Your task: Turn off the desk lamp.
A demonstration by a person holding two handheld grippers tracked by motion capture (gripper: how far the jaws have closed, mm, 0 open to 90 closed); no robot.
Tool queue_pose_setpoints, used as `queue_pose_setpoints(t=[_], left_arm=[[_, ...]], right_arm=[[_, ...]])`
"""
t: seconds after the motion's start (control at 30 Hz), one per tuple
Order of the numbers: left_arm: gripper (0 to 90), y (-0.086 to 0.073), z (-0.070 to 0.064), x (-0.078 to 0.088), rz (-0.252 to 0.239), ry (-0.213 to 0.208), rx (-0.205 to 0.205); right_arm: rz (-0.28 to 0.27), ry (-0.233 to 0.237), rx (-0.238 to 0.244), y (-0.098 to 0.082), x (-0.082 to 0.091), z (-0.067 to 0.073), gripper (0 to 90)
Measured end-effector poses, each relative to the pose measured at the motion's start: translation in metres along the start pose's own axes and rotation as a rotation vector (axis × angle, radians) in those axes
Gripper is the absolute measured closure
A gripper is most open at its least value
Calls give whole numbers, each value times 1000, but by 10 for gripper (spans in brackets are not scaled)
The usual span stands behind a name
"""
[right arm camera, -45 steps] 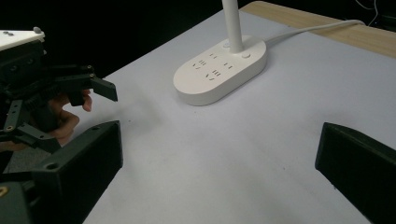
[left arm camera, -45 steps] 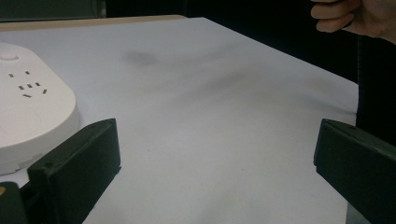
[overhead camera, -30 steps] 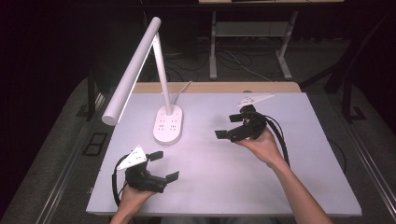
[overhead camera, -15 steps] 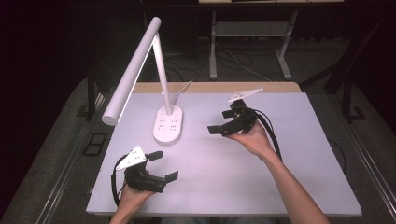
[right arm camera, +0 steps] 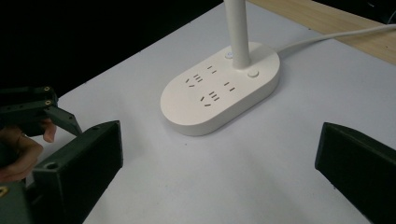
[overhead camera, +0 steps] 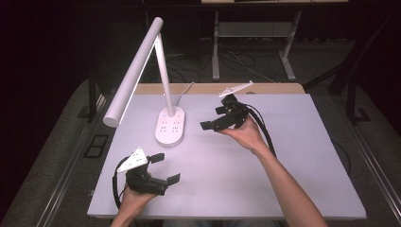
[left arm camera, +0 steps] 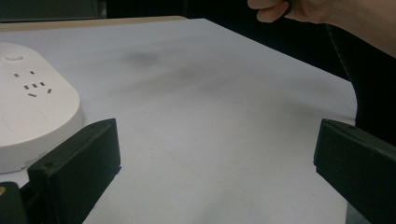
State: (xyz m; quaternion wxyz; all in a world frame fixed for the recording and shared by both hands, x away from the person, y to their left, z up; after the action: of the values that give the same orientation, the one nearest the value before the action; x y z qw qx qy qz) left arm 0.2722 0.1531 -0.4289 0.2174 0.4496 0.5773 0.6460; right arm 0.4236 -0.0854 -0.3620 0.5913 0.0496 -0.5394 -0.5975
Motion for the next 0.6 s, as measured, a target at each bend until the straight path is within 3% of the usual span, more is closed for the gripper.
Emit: queue_pose_setpoints(t=[0.1, 0.17, 0.6], left_arm=[[0, 0, 0, 0, -1, 3, 0], [0, 0, 0, 0, 0, 0, 0], [0, 0, 1, 1, 1, 1, -6]], right_arm=[[-8, 1, -2, 5, -5, 0, 67], [-10, 7, 3, 9, -9, 1, 160], [-2, 12, 11, 30, -30, 0, 265]])
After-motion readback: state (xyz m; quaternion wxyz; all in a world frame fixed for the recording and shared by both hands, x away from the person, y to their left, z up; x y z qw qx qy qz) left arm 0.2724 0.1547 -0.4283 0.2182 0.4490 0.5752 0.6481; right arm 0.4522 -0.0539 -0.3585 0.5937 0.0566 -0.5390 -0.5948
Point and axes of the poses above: each handheld gripper's, and its own axes: x roughly backward along the jaws, y roughly out of its top, z roughly to its left, the point moved 4 cm from there along -x, roughly forward along the jaws, and after that the axes turned 10 degrees about -x, right-handed, at the moved point
